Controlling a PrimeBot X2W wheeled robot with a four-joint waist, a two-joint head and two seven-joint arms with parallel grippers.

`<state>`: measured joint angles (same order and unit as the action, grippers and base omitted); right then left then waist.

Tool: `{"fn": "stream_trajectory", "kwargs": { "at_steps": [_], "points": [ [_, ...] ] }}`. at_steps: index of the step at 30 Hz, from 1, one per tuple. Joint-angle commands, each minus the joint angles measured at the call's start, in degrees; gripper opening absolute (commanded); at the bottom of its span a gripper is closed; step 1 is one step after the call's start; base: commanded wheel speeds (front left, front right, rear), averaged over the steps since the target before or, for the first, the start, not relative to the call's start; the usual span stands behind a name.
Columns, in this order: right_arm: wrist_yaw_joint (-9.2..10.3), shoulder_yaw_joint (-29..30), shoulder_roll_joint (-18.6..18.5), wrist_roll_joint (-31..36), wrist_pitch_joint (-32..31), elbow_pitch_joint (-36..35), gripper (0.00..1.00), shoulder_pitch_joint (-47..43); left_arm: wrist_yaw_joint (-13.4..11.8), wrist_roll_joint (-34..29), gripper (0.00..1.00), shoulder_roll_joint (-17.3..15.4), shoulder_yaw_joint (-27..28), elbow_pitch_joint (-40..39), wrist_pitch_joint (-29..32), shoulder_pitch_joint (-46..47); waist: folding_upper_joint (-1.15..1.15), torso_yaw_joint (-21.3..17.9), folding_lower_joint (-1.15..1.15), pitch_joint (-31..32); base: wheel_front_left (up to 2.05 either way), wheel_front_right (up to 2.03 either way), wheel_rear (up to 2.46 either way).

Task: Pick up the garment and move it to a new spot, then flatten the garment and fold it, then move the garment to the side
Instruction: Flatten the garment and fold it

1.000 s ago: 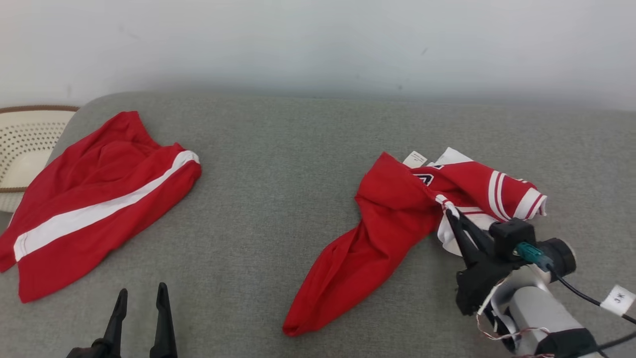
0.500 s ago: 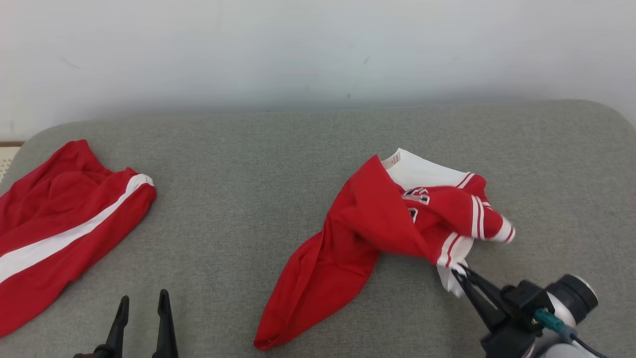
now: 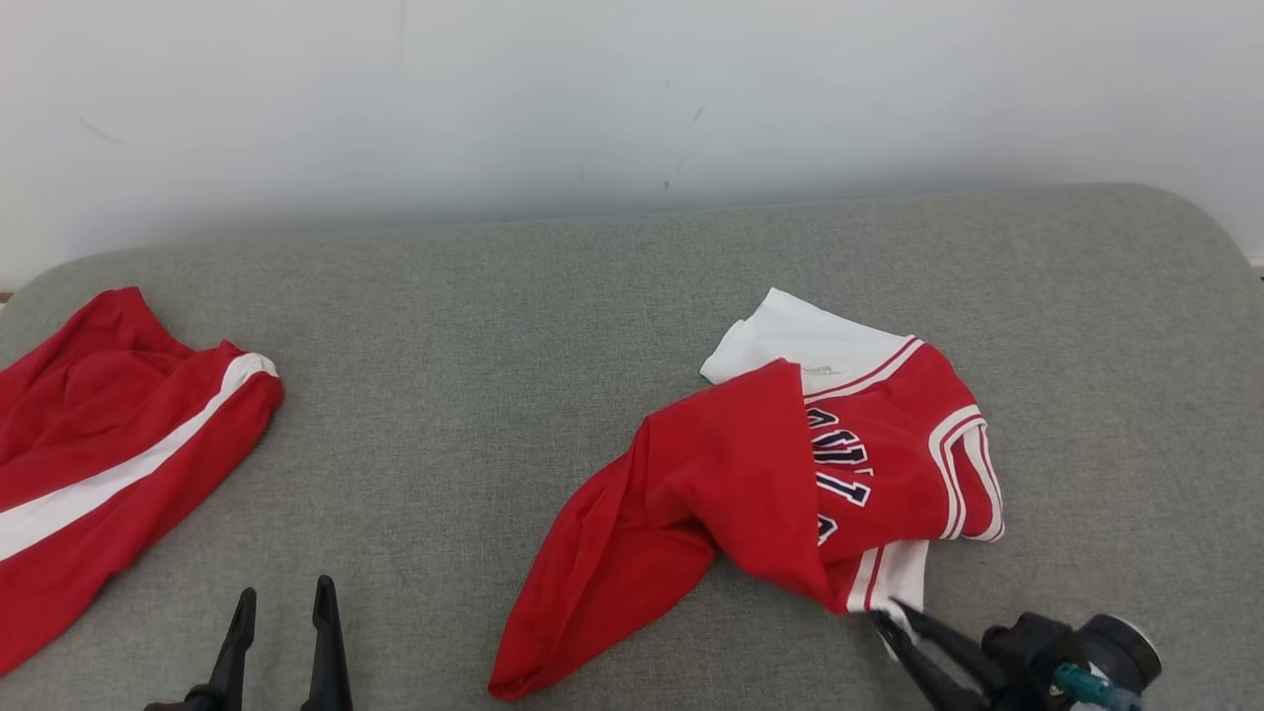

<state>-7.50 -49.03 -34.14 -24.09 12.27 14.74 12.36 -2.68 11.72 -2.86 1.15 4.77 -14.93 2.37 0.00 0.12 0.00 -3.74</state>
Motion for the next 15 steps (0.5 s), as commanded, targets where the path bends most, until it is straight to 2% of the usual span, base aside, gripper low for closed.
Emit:
{"fn": "stream_trajectory", "kwargs": {
  "at_steps": [1,9,13,15],
  "points": [
    [0.02,0.1,0.1,-1.0,1.0,-0.8,1.0,0.8,0.0,-0.1,1.0,-0.1,0.3,0.2,-0.2,-0.2,0.0,-0.1,0.0,0.0,0.0,0.0,0.0],
    [0.02,3.3,-1.5,-4.7,3.0,-7.5,1.0,1.3,0.4,-0.6,1.0,-0.1,1.1,0.0,-0.2,-0.5,0.0,-0.2,0.0,0.4,0.0,0.0,0.0],
    [0.02,8.2,0.0,-3.2,3.0,-9.4,1.0,0.2,0.4,-0.8,1.0,-0.1,1.2,-0.2,-0.2,-0.4,0.0,0.0,0.0,0.3,0.0,0.0,0.0],
    [0.02,11.1,2.0,-2.1,3.0,-9.4,1.0,-1.0,0.4,-0.9,1.0,-0.1,1.3,-0.4,-0.2,-0.5,0.0,0.0,0.0,0.3,0.0,0.0,0.0]
  ]
}}
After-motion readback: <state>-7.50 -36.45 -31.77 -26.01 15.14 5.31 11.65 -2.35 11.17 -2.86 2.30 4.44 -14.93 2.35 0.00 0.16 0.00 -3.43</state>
